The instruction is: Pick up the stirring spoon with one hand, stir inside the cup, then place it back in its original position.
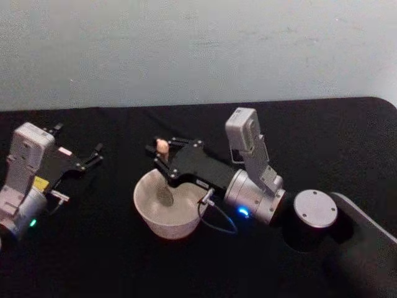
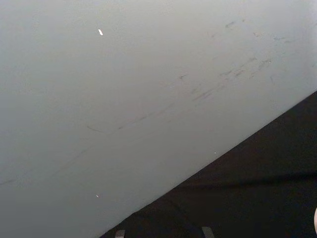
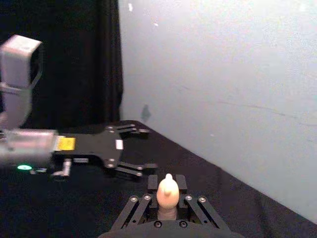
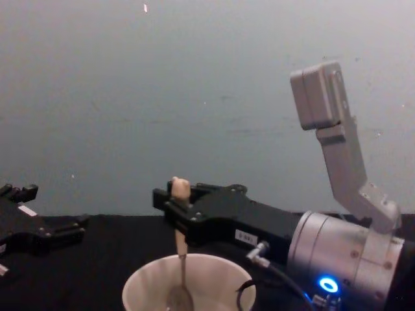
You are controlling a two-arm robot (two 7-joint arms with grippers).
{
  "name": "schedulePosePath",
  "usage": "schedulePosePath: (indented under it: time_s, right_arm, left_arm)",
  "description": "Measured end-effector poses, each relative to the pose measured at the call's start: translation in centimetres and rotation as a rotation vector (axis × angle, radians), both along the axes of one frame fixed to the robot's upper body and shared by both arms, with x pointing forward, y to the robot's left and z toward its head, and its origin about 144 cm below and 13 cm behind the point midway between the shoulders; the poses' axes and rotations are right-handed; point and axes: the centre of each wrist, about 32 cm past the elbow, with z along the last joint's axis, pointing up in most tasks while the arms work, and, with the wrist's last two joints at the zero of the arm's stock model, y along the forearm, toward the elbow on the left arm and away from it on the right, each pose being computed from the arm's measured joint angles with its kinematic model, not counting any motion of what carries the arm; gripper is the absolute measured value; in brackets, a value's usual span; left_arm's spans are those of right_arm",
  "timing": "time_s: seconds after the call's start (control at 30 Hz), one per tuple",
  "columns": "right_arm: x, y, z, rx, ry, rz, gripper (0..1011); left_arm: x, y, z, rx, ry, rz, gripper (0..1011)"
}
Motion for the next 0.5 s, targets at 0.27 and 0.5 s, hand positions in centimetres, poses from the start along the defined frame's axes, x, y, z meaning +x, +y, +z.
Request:
schedulePosePath:
  time_s: [0.27,0.5]
  right_arm:
    - [0.50,-0.79,0.02,-0.003,-0.002,-0.036,211]
    - [0.38,-1.02,-0.07,-0.004,-0.001,-0.040,211]
  left_arm:
    - [0.00,0.00,0.00,0.000,0.000,0.000,1001]
    - [0.00,0.00,0.00,0.000,0.000,0.000,1001]
